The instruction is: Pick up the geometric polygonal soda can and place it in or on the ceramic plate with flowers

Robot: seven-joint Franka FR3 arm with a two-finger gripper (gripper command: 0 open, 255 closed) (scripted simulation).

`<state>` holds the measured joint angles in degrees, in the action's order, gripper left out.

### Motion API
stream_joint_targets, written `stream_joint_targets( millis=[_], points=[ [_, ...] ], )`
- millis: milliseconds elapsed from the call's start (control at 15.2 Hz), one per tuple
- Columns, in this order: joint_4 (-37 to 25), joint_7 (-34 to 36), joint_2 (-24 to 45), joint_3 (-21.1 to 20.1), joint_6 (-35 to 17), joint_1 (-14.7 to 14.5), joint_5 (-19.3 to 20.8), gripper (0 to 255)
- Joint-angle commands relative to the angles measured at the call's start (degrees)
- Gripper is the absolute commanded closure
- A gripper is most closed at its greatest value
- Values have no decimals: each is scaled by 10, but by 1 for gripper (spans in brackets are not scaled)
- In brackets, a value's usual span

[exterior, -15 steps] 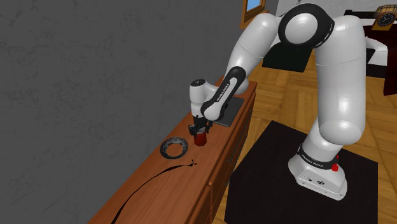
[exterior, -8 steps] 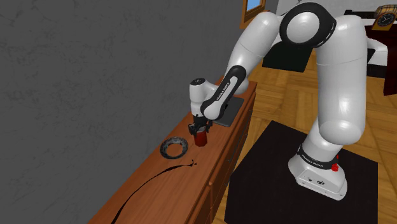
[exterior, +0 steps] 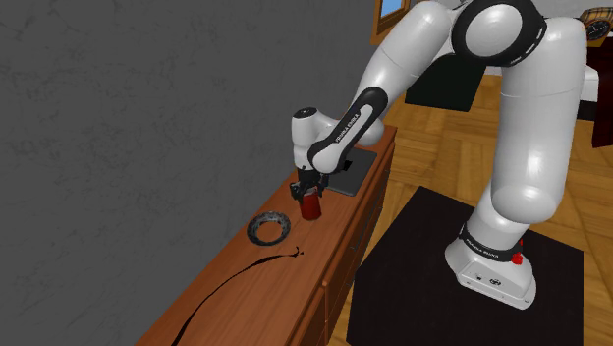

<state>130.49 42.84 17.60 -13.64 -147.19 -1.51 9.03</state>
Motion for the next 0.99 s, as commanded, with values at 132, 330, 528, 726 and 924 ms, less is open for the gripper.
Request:
stream_joint_targets(
  millis=[132, 330, 528, 726, 924],
  points=[
    [0, -10, -27, -7, 27, 5, -14, 255],
    [-2, -17, -47, -11, 47, 7, -24, 255],
    [-5, -23, -65, -15, 67, 10, -33, 255],
    [-67, 11, -31, -22, 98, -13, -21, 255],
    [-136, 43, 7, -26, 131, -37, -9, 255]
  ],
)
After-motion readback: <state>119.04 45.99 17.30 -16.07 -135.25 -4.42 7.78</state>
